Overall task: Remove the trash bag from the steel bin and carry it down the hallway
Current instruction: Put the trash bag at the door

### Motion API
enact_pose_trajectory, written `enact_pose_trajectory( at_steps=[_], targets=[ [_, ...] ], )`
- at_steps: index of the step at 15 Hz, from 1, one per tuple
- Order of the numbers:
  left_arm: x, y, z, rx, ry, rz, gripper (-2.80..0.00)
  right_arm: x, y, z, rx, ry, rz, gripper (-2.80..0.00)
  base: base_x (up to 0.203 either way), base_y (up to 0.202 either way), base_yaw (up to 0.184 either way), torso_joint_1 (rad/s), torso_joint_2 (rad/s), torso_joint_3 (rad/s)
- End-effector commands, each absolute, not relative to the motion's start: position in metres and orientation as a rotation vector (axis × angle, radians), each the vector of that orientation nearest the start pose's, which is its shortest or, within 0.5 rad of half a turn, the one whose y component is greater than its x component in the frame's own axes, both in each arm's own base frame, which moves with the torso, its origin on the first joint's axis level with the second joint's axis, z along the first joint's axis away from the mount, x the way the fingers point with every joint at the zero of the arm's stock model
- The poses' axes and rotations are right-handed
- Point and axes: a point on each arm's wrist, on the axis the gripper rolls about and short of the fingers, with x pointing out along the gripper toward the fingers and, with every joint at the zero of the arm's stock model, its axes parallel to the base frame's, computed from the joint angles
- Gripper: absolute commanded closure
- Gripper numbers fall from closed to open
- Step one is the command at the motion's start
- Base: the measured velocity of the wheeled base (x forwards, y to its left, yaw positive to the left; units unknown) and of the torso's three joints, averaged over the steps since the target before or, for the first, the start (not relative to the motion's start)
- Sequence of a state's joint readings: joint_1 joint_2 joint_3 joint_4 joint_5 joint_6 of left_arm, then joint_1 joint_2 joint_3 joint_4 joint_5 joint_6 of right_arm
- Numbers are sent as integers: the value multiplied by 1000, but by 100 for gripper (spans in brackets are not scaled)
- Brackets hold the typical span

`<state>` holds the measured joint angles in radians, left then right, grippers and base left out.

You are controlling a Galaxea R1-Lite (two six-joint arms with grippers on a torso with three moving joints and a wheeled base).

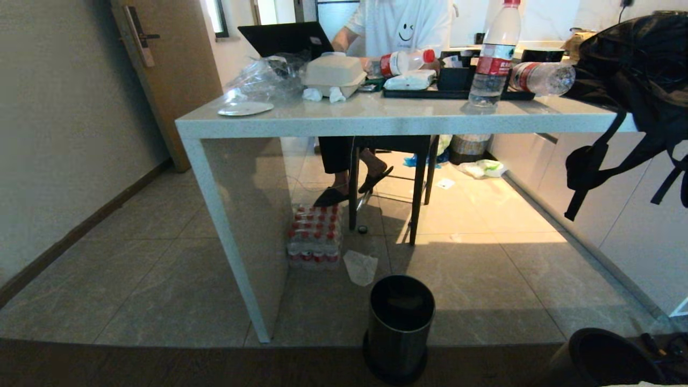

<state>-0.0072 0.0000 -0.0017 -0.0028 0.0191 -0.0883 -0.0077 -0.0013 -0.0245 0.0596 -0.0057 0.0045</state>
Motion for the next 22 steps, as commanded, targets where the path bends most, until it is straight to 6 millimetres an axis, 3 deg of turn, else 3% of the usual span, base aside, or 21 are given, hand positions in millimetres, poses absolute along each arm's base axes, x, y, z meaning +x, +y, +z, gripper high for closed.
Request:
enact_pose_trajectory(
  at_steps=[1,10,22],
  targets=[
    [-23,1,76,-91,-5,12,0,-25,0,76,5,34,-14,0,0,0,0,2,2,43],
    [-23,1,76,-74,-4,14,0,-25,0,76,5,34,-14,0,0,12,0,0,0,0],
    [-23,1,76,-76,-4,12,0,-25,0,76,5,34,-14,0,0,189,0,2,4,3]
  ],
)
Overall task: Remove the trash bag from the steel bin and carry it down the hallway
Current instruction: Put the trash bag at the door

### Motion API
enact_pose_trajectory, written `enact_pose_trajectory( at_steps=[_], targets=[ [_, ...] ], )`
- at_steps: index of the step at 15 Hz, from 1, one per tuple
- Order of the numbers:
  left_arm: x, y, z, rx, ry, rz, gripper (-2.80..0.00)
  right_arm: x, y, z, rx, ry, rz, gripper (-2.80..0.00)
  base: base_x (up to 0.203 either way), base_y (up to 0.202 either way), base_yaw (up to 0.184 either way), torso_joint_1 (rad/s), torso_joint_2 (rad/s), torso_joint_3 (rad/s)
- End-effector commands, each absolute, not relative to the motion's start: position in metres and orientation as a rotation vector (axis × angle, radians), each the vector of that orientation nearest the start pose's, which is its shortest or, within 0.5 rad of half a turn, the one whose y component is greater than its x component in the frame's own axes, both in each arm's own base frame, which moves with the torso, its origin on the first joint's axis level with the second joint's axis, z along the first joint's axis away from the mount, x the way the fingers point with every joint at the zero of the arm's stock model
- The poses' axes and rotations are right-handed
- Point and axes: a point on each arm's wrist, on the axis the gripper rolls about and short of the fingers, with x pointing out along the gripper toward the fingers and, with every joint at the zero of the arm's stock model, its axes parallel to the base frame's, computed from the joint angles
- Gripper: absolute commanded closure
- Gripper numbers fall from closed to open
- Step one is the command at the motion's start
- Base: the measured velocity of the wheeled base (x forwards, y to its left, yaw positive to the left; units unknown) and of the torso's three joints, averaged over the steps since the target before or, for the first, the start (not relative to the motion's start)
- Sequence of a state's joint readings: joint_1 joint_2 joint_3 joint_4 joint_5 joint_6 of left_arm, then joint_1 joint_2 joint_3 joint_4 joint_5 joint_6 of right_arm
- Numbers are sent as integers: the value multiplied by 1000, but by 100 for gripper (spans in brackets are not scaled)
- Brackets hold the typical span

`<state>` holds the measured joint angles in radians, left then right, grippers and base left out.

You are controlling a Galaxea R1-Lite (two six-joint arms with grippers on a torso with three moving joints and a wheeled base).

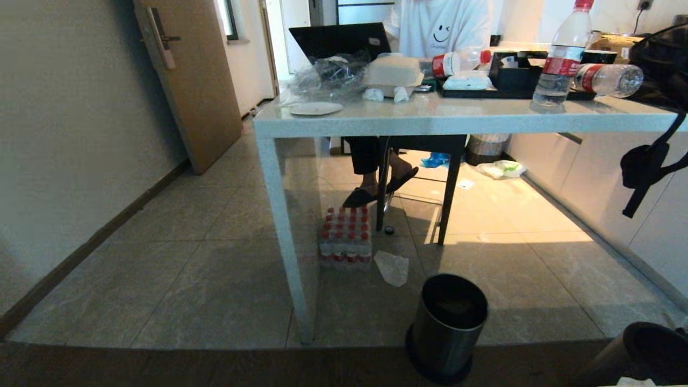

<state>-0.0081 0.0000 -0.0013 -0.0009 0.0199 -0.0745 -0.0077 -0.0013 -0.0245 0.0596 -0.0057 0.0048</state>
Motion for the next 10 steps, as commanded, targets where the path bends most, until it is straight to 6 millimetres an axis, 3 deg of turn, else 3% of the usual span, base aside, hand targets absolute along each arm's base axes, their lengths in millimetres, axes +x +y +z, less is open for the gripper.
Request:
enact_pose_trajectory(
  at_steps=[1,10],
  targets=[
    [-23,1,76,-78,-4,12,0,-25,0,76,5,34,-14,0,0,191,3,3,3,2],
    [-23,1,75,-81,0,12,0,-25,0,76,5,34,-14,0,0,193,0,1,1,2]
  ],
)
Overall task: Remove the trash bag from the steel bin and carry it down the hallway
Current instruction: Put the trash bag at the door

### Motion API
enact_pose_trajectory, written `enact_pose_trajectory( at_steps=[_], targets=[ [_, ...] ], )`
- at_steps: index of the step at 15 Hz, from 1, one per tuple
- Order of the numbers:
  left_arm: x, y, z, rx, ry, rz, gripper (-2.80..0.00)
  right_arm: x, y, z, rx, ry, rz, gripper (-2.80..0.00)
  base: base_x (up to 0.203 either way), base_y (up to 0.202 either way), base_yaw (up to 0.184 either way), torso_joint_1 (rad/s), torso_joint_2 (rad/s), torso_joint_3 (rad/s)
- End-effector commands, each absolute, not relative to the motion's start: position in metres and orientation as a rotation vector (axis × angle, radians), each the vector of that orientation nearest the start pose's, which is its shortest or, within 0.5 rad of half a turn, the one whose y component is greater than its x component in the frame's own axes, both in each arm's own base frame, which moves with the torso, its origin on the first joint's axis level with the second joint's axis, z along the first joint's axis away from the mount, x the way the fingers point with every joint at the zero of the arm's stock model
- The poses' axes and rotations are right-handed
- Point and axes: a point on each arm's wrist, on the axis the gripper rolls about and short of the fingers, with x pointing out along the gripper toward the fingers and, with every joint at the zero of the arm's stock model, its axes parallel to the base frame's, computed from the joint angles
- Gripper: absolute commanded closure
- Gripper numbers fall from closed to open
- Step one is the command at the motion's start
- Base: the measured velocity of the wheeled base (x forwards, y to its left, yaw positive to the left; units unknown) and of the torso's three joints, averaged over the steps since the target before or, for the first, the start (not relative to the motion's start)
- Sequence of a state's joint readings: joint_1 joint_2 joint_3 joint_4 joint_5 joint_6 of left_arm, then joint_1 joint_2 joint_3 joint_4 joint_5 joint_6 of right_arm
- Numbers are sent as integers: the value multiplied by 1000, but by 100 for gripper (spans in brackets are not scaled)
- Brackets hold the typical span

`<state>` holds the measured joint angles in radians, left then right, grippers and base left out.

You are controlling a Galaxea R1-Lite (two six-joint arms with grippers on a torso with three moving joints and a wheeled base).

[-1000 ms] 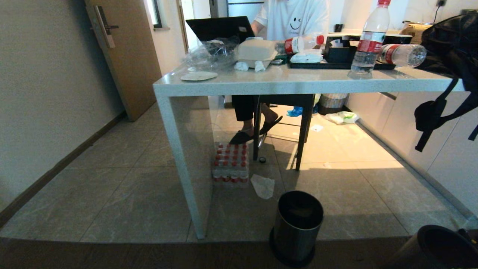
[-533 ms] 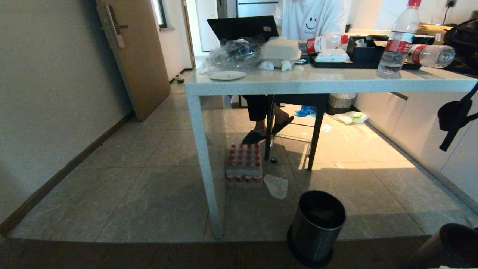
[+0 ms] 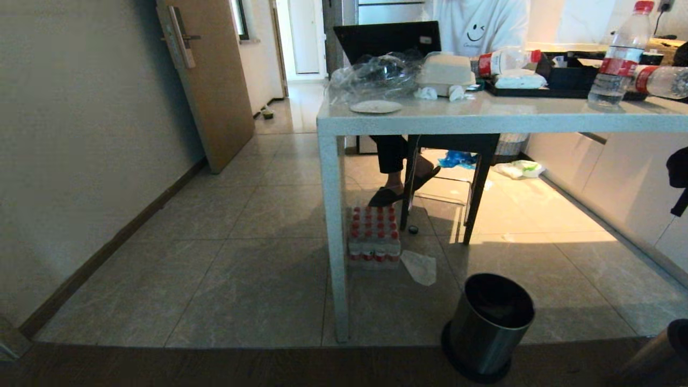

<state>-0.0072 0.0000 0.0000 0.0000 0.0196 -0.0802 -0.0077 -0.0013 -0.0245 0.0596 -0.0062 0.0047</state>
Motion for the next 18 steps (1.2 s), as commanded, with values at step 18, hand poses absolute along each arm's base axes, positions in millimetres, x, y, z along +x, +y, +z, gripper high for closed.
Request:
enact_pose_trajectory(
  at_steps=[18],
  targets=[
    [-23,1,76,-89,-4,11,0,-25,0,76,5,33,-14,0,0,192,0,3,2,2]
  ],
)
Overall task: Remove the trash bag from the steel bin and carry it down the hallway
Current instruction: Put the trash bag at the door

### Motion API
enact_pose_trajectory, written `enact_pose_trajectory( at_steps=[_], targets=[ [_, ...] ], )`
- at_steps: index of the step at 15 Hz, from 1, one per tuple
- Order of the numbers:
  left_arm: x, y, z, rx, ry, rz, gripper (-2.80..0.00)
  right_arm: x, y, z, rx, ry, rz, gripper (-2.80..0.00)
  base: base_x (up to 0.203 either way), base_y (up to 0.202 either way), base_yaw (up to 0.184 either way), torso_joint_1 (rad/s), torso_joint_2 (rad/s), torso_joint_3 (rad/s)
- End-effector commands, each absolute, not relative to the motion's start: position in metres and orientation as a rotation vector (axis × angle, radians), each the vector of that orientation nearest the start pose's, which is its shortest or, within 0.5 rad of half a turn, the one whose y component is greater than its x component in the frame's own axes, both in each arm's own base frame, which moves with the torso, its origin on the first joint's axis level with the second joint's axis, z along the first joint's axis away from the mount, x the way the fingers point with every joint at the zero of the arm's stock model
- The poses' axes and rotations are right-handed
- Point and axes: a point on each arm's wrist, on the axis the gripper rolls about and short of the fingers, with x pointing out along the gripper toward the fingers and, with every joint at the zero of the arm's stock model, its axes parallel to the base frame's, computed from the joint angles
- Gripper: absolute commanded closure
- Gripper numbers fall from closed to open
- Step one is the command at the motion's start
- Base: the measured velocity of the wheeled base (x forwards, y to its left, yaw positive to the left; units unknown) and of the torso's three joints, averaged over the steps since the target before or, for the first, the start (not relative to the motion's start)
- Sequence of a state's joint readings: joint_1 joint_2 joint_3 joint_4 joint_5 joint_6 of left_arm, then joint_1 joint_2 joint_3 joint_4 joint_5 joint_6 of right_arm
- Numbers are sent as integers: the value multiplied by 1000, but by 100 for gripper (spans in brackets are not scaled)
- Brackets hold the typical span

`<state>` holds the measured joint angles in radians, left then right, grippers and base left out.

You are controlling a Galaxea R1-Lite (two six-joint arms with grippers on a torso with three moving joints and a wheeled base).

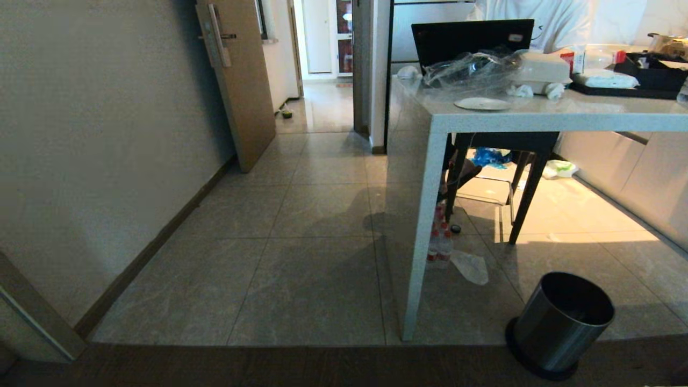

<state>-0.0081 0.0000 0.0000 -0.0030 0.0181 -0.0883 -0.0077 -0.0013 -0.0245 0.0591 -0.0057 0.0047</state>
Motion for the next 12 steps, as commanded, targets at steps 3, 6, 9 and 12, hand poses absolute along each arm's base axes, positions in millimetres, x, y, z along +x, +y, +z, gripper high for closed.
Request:
enact_pose_trajectory(
  at_steps=[3,6,9,12],
  targets=[
    [-23,1,76,-89,-4,11,0,-25,0,76,5,34,-14,0,0,195,1,0,4,2],
    [-23,1,76,-89,-4,11,0,-25,0,76,5,34,-14,0,0,194,0,2,5,-1],
    [-23,1,76,-89,-4,11,0,-25,0,76,5,34,-14,0,0,193,1,3,1,2],
    [-23,1,76,-91,-4,11,0,-25,0,76,5,34,-14,0,0,192,-1,3,5,2]
  ],
)
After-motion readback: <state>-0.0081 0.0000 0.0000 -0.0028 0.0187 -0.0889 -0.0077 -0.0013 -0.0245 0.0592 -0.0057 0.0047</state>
